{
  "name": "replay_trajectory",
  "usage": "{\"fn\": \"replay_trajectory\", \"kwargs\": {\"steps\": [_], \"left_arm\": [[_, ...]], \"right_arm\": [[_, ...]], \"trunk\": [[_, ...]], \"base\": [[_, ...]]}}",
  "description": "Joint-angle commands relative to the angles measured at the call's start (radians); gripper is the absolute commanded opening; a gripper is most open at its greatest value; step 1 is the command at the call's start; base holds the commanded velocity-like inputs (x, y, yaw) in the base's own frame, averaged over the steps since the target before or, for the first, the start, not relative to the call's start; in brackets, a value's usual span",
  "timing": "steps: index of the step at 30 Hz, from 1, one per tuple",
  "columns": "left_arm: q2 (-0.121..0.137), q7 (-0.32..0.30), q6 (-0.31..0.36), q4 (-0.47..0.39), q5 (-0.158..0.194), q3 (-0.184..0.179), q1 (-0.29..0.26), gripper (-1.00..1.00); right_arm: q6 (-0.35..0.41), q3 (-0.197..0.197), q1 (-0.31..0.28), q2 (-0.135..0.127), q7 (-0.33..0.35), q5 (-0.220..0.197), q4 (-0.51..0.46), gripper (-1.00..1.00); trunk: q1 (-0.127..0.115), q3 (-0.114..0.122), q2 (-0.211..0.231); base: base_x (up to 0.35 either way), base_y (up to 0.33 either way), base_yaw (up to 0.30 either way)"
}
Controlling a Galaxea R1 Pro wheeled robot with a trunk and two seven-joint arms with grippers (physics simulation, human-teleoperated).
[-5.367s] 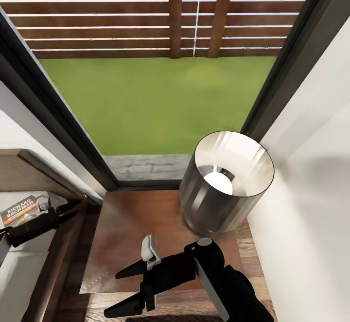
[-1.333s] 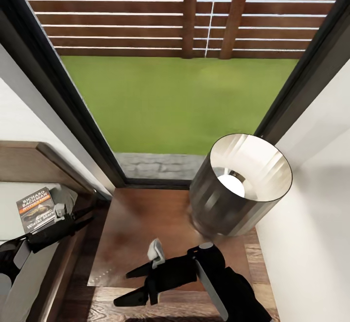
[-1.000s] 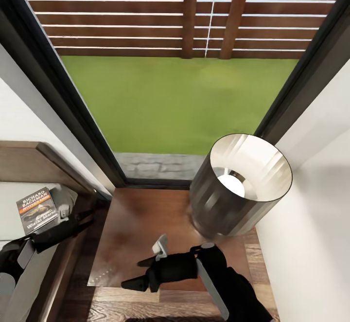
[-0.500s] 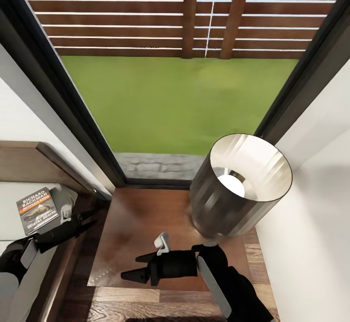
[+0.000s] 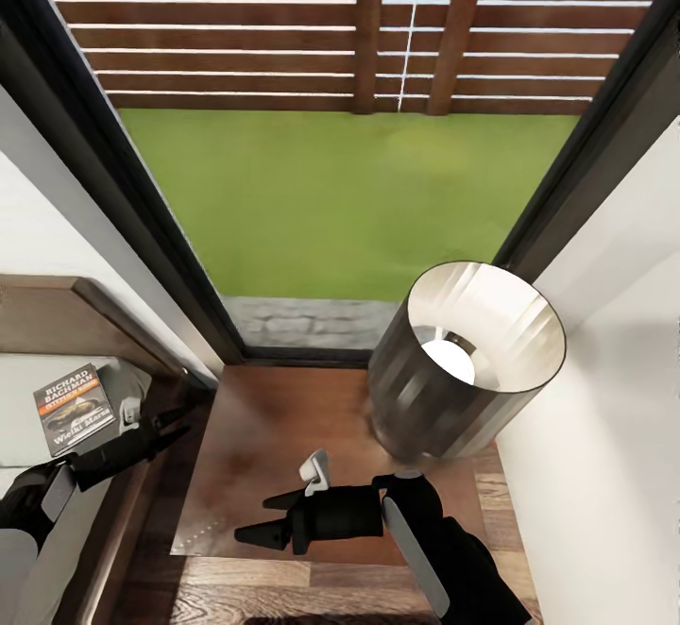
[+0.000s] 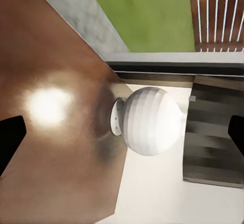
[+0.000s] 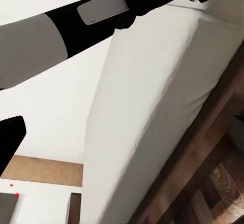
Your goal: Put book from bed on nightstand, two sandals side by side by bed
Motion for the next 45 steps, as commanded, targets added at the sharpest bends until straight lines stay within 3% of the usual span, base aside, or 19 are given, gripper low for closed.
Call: {"fn": "replay_trajectory", "kwargs": {"steps": [1, 21, 31, 34, 36, 39, 42, 45], "left_arm": [[0.000, -0.002, 0.009, 0.000, 0.001, 0.002, -0.001, 1.00], [-0.013, -0.001, 0.009, 0.000, 0.001, 0.002, -0.001, 1.00], [-0.024, 0.012, -0.002, 0.028, -0.003, 0.002, 0.000, 1.00], [-0.040, 0.063, -0.059, 0.077, -0.017, 0.002, -0.001, 1.00], [-0.051, 0.144, -0.158, 0.126, -0.036, 0.002, -0.001, 1.00], [-0.055, 0.207, -0.251, 0.184, -0.048, 0.002, -0.001, 1.00], [-0.057, 0.239, -0.315, 0.232, -0.054, 0.002, -0.001, 1.00], [-0.058, 0.248, -0.337, 0.248, -0.059, -0.001, -0.001, 1.00]], "right_arm": [[0.006, 0.000, 0.000, 0.000, 0.000, -0.004, 0.000, 1.00], [0.006, 0.001, 0.000, 0.000, 0.000, -0.005, 0.000, 1.00], [0.006, 0.001, 0.000, 0.001, -0.001, -0.005, 0.000, 1.00], [0.006, 0.001, 0.000, 0.001, -0.001, -0.004, 0.001, 1.00], [0.006, 0.001, 0.000, 0.001, -0.001, -0.005, 0.001, 1.00], [0.006, 0.001, 0.000, 0.001, -0.001, -0.005, 0.001, 1.00], [0.006, 0.001, 0.000, 0.001, -0.001, -0.005, 0.001, 1.00], [0.006, 0.001, 0.000, 0.001, -0.001, -0.005, 0.001, 1.00]], "trunk": [[-0.004, 0.003, 0.007], [-0.081, 0.065, 0.147], [-0.081, 0.065, 0.147], [-0.081, 0.065, 0.147], [-0.081, 0.065, 0.147], [-0.081, 0.065, 0.147], [-0.081, 0.065, 0.147], [-0.081, 0.065, 0.147]], "base": [[0.000, 0.000, 0.000], [0.000, 0.000, 0.000], [0.000, 0.000, 0.000], [0.000, 0.000, 0.000], [0.000, 0.000, 0.000], [0.000, 0.000, 0.000], [0.000, 0.000, 0.000], [0.000, 0.000, 0.000]]}}
